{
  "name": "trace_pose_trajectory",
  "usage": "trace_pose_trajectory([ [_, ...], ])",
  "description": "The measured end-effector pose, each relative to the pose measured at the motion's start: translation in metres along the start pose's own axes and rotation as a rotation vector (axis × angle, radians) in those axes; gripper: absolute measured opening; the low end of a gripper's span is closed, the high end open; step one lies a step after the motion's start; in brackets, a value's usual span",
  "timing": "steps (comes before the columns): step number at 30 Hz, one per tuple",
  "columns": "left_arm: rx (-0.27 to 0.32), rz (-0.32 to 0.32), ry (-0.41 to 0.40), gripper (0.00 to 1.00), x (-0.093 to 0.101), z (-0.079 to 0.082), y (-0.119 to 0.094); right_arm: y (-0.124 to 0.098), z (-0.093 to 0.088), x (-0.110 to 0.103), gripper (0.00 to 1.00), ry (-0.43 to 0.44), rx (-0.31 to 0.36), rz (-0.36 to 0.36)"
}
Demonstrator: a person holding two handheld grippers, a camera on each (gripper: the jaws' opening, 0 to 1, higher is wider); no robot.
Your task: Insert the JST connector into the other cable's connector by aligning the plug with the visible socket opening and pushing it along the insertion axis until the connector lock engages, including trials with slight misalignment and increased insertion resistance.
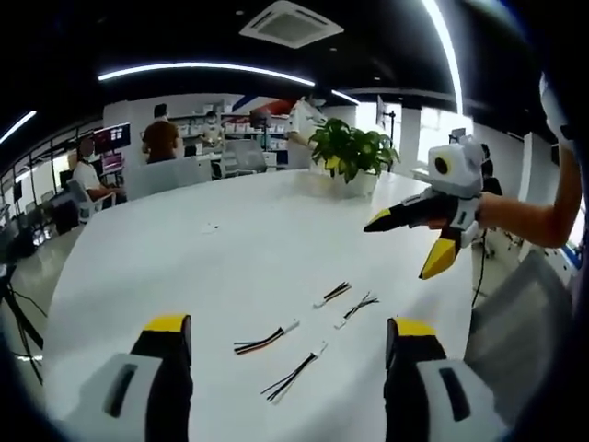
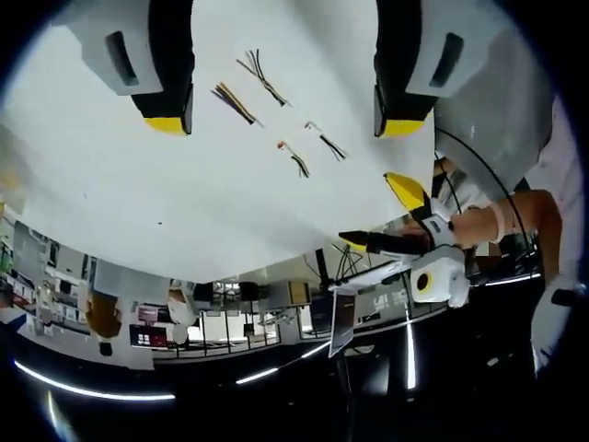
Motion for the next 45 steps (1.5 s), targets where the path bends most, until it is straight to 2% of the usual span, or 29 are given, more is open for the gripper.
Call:
trace_pose_trajectory([
  [4, -0.016, 0.001, 0.012, 0.84, -0.005, -0.004, 0.003, 0.006, -0.001, 0.001, 0.8, -0.015, -0.005, 0.002],
  [13, -0.025, -0.019, 0.032, 0.81, -0.012, -0.006, 0.014, 0.011, -0.004, 0.01, 0.76, -0.004, -0.012, 0.008],
  [20, -0.018, -0.033, 0.098, 0.8, -0.024, 0.003, 0.025, 0.015, -0.005, 0.014, 0.76, -0.044, -0.023, 0.015],
  [25, -0.006, -0.05, 0.099, 0.79, -0.029, 0.006, 0.03, 0.02, -0.009, 0.017, 0.74, -0.041, -0.035, 0.028],
  [31, -0.048, -0.063, 0.156, 0.76, -0.036, -0.004, 0.035, 0.028, -0.017, 0.022, 0.72, -0.053, -0.055, 0.047],
  [40, -0.092, -0.111, 0.159, 0.72, -0.036, -0.019, 0.046, 0.044, -0.024, 0.032, 0.67, -0.06, -0.049, 0.083],
  [45, -0.104, -0.126, 0.155, 0.7, -0.037, -0.025, 0.053, 0.05, -0.03, 0.038, 0.64, -0.087, -0.082, 0.076],
])
Point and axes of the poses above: the point that each gripper's makers call its tool centre point, and the gripper's own axes: y roughly forward along the fingers, x roughly to its right, z roughly out of its top, the point moved 1 cm from there along -y, roughly backward along the fingers, and after that the axes turned 4 degrees about x, right-handed, at the moved point
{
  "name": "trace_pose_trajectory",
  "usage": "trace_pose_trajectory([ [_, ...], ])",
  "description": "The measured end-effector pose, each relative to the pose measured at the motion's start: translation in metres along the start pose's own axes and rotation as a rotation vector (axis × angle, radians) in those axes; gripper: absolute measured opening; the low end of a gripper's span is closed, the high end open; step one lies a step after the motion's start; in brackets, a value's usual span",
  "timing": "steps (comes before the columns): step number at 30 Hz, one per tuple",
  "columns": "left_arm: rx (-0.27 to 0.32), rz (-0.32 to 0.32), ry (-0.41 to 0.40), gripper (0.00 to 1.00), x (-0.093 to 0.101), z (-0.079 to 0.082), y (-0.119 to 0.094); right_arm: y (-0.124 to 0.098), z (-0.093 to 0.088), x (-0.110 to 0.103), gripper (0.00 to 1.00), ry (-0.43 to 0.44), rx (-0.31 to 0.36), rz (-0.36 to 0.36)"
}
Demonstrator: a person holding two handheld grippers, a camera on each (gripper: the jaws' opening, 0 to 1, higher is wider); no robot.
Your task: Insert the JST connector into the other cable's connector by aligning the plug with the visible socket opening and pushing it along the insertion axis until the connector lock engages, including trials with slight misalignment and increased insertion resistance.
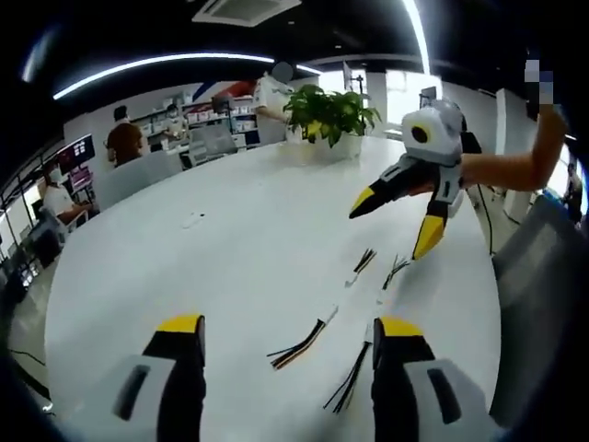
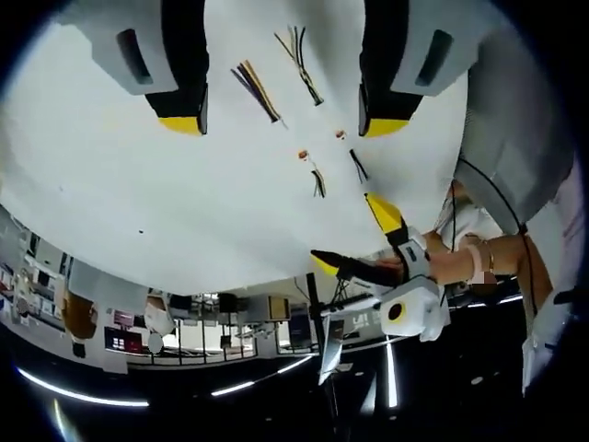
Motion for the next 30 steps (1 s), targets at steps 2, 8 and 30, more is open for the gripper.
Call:
trace_pose_trajectory([
  [2, 0.001, -0.008, 0.002, 0.69, 0.0, -0.001, 0.003, 0.002, -0.002, 0.002, 0.63, 0.003, -0.004, 0.002],
  [8, -0.001, -0.031, 0.016, 0.65, 0.002, -0.004, 0.009, 0.007, -0.007, 0.003, 0.59, -0.006, -0.018, 0.014],
  [30, -0.012, -0.093, 0.002, 0.57, 0.009, -0.012, 0.027, 0.022, 0.0, -0.002, 0.36, -0.038, 0.106, 0.128],
])
Point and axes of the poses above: the point that each gripper's makers call its tool centre point, and the gripper's own axes: y roughly forward along the fingers, x roughly to its right, z roughly out of its top, the point moved 1 cm from there along -y, roughly backward along the fingers, and after that the axes turned 4 degrees about x, right-handed, at the moved point
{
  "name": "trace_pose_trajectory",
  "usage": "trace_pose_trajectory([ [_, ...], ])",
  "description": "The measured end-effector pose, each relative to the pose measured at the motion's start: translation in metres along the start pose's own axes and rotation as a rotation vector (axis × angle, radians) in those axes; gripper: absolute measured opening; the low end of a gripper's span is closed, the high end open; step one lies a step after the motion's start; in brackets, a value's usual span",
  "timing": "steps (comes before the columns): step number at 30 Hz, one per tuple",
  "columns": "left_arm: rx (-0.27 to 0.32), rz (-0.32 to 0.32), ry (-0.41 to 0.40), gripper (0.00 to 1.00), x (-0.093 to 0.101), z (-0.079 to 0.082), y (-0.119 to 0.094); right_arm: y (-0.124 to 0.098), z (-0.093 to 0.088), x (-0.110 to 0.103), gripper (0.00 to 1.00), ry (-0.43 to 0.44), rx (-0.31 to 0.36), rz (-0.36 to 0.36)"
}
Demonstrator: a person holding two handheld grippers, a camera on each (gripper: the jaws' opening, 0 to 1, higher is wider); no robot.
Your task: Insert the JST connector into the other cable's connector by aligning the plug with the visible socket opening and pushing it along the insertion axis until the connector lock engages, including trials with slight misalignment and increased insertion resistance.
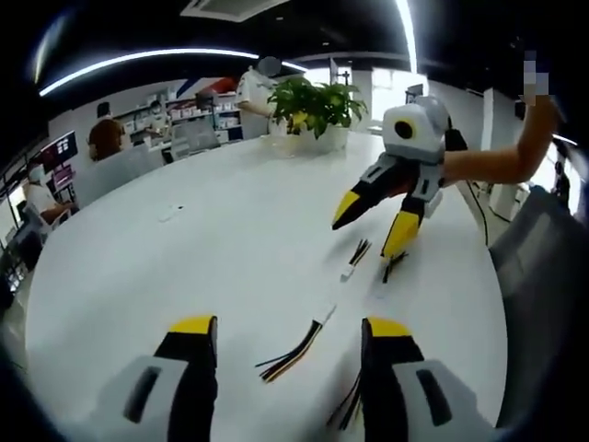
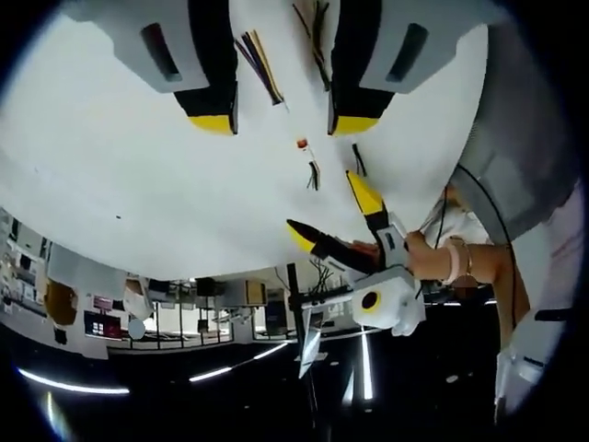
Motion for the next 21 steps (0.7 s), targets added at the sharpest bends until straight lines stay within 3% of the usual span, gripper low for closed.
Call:
trace_pose_trajectory([
  [14, 0.02, -0.09, 0.011, 0.38, 0.009, -0.002, 0.01, 0.003, -0.016, 0.004, 0.23, -0.011, 0.001, 0.043],
  [18, 0.026, -0.165, 0.044, 0.19, 0.02, -0.003, 0.012, 0.003, -0.019, -0.002, 0.21, -0.032, 0.005, 0.092],
  [21, 0.021, -0.169, 0.046, 0.2, 0.021, -0.005, 0.013, 0.005, -0.023, -0.002, 0.18, -0.063, -0.015, 0.092],
])
Point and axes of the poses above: the point that each gripper's makers call its tool centre point, and the gripper's own axes: y roughly forward along the fingers, x roughly to its right, z roughly out of its top, the point moved 1 cm from there along -y, roughly backward along the fingers, and after that the axes turned 4 degrees about x, right-handed, at the moved point
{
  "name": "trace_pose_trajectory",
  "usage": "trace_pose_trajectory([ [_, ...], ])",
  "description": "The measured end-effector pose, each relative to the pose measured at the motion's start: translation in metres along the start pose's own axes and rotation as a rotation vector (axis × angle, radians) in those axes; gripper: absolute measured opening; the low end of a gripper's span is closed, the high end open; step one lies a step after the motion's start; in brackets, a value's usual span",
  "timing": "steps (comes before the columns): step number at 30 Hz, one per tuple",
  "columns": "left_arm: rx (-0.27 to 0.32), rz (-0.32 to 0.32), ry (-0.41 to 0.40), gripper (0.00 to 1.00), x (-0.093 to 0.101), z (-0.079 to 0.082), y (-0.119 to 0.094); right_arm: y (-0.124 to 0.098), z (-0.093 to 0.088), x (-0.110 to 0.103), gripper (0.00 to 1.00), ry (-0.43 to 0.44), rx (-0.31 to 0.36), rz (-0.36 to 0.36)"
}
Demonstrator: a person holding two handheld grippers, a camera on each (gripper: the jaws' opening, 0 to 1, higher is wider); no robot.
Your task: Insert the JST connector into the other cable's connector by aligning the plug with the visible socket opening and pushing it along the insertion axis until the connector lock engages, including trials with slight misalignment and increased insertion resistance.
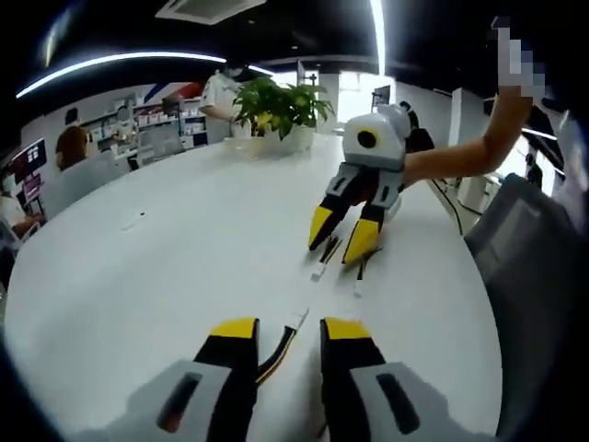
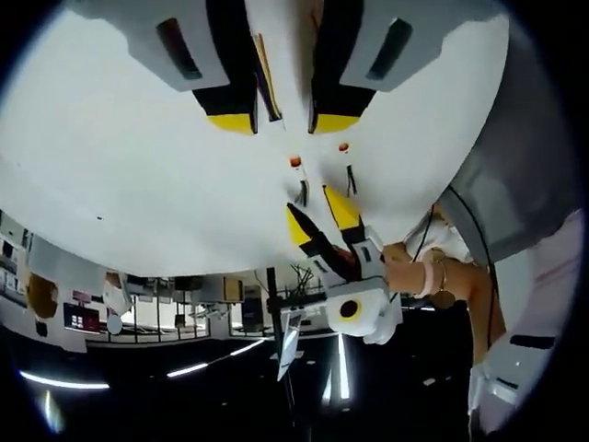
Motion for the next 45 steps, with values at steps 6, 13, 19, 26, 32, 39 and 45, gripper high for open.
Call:
trace_pose_trajectory([
  [6, 0.001, -0.02, 0.01, 0.19, 0.0, -0.001, 0.006, 0.004, -0.005, 0.002, 0.16, 0.014, -0.003, 0.002],
  [13, -0.004, -0.056, 0.034, 0.16, 0.002, -0.004, 0.011, 0.007, -0.006, 0.0, 0.14, -0.018, -0.006, 0.019],
  [19, -0.02, -0.085, 0.051, 0.16, 0.004, -0.008, 0.018, 0.008, -0.009, 0.001, 0.11, 0.001, -0.008, 0.024],
  [26, -0.008, -0.108, 0.047, 0.15, 0.005, -0.01, 0.023, 0.009, -0.012, 0.003, 0.1, -0.007, -0.018, 0.024],
  [32, 0.038, -0.126, 0.031, 0.14, 0.007, -0.005, 0.026, 0.01, -0.011, 0.004, 0.05, -0.031, -0.008, 0.024],
  [39, 0.053, -0.149, 0.069, 0.09, 0.011, -0.004, 0.027, 0.01, -0.012, 0.005, 0.05, -0.027, -0.009, 0.028],
  [45, 0.058, -0.148, 0.087, 0.06, 0.011, -0.005, 0.027, 0.011, -0.012, 0.005, 0.05, -0.035, -0.009, 0.03],
])
Point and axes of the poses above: the point that each gripper's makers call its tool centre point, and the gripper's own axes: y roughly forward along the fingers, x roughly to its right, z roughly out of its top, the point moved 1 cm from there along -y, roughly backward along the fingers, and after that the axes turned 4 degrees about x, right-handed, at the moved point
